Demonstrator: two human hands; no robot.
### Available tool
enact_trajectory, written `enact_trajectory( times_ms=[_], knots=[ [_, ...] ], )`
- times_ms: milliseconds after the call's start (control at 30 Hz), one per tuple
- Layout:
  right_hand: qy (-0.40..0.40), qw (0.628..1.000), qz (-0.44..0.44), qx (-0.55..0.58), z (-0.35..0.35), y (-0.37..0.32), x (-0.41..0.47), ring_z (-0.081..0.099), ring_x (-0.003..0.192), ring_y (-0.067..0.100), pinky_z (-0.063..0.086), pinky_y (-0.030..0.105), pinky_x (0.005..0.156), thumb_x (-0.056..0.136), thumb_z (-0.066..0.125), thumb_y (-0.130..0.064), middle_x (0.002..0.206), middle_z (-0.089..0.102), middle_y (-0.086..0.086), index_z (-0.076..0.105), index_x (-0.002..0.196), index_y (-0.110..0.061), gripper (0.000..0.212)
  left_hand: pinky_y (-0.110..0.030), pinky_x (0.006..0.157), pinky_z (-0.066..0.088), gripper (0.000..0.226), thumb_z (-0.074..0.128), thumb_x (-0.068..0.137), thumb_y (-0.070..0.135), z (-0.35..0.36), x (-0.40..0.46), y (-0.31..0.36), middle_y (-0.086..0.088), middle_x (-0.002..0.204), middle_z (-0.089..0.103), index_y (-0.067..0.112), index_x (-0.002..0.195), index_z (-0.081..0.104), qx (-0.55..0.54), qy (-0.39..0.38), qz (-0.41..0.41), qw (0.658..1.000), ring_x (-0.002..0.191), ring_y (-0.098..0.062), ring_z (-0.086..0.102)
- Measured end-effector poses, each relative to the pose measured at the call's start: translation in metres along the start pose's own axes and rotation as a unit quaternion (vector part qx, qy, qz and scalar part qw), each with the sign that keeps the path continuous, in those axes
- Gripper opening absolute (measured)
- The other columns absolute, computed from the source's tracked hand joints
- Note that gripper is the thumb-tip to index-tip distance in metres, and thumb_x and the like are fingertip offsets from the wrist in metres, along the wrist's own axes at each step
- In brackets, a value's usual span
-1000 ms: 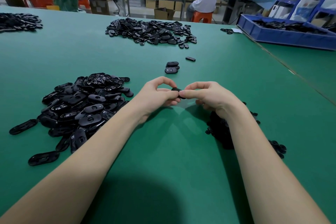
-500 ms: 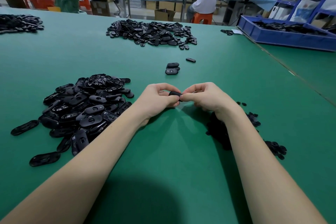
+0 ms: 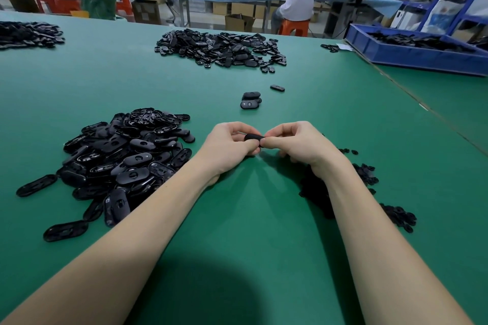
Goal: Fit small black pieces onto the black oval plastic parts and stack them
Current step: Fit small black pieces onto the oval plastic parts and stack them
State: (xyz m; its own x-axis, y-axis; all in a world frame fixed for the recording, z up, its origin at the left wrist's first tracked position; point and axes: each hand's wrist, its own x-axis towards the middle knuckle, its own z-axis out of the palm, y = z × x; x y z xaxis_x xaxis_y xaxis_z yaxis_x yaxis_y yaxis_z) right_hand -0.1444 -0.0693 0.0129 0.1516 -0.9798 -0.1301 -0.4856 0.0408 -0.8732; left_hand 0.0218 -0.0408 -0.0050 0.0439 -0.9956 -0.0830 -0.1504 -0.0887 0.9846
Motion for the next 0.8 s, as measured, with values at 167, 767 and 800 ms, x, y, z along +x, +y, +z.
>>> enact_trajectory(
  times_ms=[167, 767, 800],
  knots=[
    [0.019, 1.000, -0.016, -0.007, 0.003, 0.003, 0.004, 0.046, 0.044, -0.003, 0.032, 0.008, 0.042, 0.083, 0.082, -0.024, 0.055, 0.058, -0.016, 0.075, 0.081, -0.021, 0.008, -0.040, 0.097, 0.056, 0.017, 0.070, 0.086, 0.002, 0.003, 0.002, -0.004, -0.007, 0.084, 0.078, 0.020, 0.088, 0.073, 0.012, 0.028, 0.008, 0.999, 0.083, -0.021, 0.074],
    [0.032, 0.992, 0.000, 0.121, -0.001, 0.006, 0.006, 0.055, 0.057, 0.010, 0.041, 0.020, 0.056, 0.086, 0.079, -0.026, 0.074, 0.074, -0.011, 0.074, 0.085, -0.026, 0.005, -0.035, 0.092, 0.058, 0.024, 0.065, 0.087, 0.002, -0.005, 0.004, -0.001, -0.003, 0.093, 0.078, 0.019, 0.104, 0.066, 0.036, -0.008, 0.065, 0.997, 0.084, -0.021, 0.075],
    [0.035, 0.992, 0.000, 0.124, -0.001, 0.006, 0.006, 0.054, 0.056, 0.010, 0.041, 0.021, 0.055, 0.087, 0.078, -0.025, 0.073, 0.074, -0.011, 0.074, 0.084, -0.026, 0.004, -0.030, 0.089, 0.058, 0.023, 0.067, 0.086, 0.004, -0.006, 0.004, 0.000, -0.001, 0.096, 0.077, 0.021, 0.102, 0.067, 0.072, 0.004, 0.079, 0.994, 0.084, -0.019, 0.075]
  ],
)
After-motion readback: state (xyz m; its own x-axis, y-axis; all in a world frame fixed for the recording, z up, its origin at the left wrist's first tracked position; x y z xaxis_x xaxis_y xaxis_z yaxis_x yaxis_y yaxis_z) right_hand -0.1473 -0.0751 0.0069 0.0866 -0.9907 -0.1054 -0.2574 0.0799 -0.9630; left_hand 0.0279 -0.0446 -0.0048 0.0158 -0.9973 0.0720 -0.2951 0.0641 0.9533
